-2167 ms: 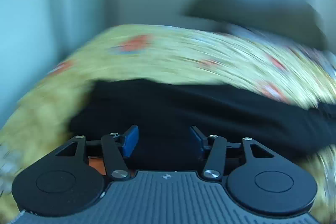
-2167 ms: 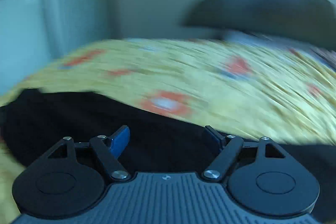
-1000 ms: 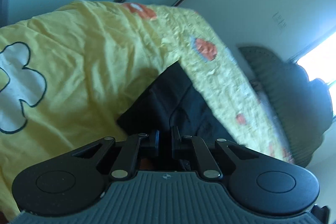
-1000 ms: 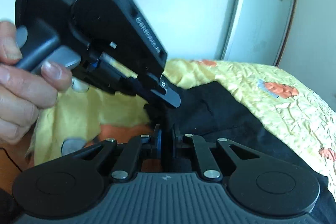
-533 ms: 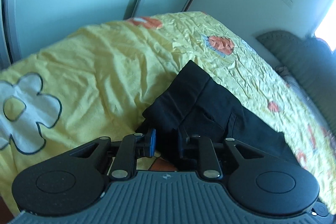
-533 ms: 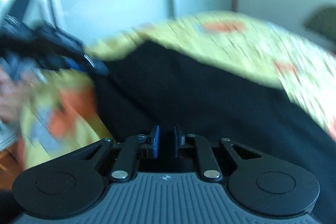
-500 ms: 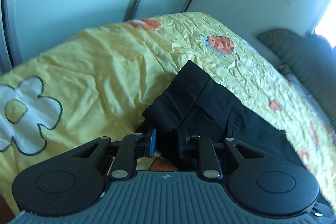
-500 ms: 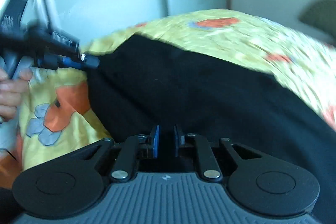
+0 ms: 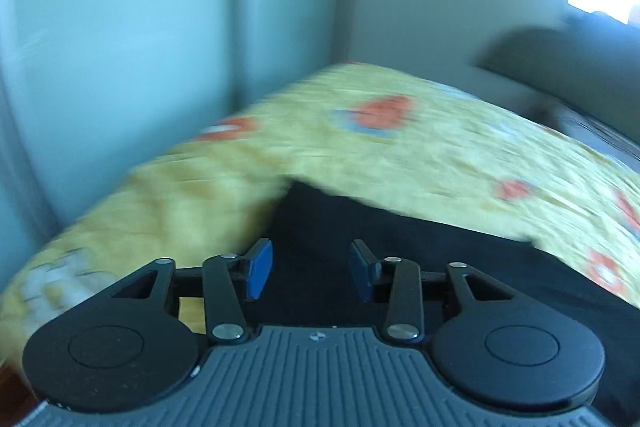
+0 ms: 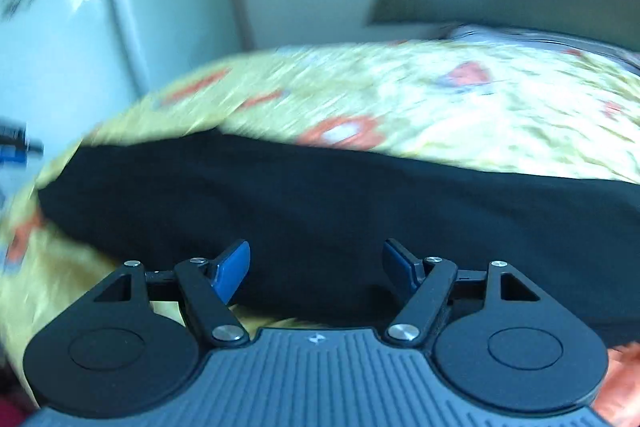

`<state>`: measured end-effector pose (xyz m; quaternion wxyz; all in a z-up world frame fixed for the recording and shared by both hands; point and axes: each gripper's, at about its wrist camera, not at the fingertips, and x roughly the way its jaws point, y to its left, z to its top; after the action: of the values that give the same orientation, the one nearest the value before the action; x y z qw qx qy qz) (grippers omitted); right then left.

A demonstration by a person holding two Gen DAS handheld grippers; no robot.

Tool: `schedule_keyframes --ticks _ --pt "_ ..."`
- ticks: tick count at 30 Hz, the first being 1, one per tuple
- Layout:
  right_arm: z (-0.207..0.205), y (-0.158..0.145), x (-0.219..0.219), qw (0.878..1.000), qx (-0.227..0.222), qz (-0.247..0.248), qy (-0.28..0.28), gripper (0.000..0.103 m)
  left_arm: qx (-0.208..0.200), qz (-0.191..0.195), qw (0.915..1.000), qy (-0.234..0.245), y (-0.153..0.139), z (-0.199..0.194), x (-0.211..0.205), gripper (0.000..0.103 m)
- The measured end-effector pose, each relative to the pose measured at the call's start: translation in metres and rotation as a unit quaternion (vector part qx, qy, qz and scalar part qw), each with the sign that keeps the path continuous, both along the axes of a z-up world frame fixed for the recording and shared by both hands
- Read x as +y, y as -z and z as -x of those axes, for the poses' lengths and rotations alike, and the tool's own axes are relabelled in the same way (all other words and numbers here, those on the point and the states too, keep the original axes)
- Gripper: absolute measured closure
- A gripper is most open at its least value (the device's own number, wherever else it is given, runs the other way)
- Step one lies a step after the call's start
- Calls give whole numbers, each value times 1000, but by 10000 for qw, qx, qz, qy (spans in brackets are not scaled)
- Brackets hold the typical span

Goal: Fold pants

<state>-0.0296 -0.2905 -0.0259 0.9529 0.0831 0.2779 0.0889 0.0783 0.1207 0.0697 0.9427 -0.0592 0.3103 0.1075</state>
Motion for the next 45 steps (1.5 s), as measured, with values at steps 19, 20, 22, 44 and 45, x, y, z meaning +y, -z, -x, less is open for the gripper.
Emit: schedule_keyframes --ticks 19,20,22,44,45 --pt "91 47 -209 9088 -366 -3072 2800 31 934 -541 9230 3694 79 -10 -246 40" --pt "87 48 -213 9039 -474 -3084 2927 33 904 -561 9221 3721 78 -10 -248 40" --pt "84 50 -225 8901 -636 -3173 3209 36 877 -503 9184 3824 73 -9 -250 40" --pt "-30 -26 21 9948 -767 645 -187 96 1491 3475 8893 2571 80 -89 -153 25" --pt "-33 -17 31 9948 -644 747 -271 96 1571 3589 8831 2580 84 -91 -155 25"
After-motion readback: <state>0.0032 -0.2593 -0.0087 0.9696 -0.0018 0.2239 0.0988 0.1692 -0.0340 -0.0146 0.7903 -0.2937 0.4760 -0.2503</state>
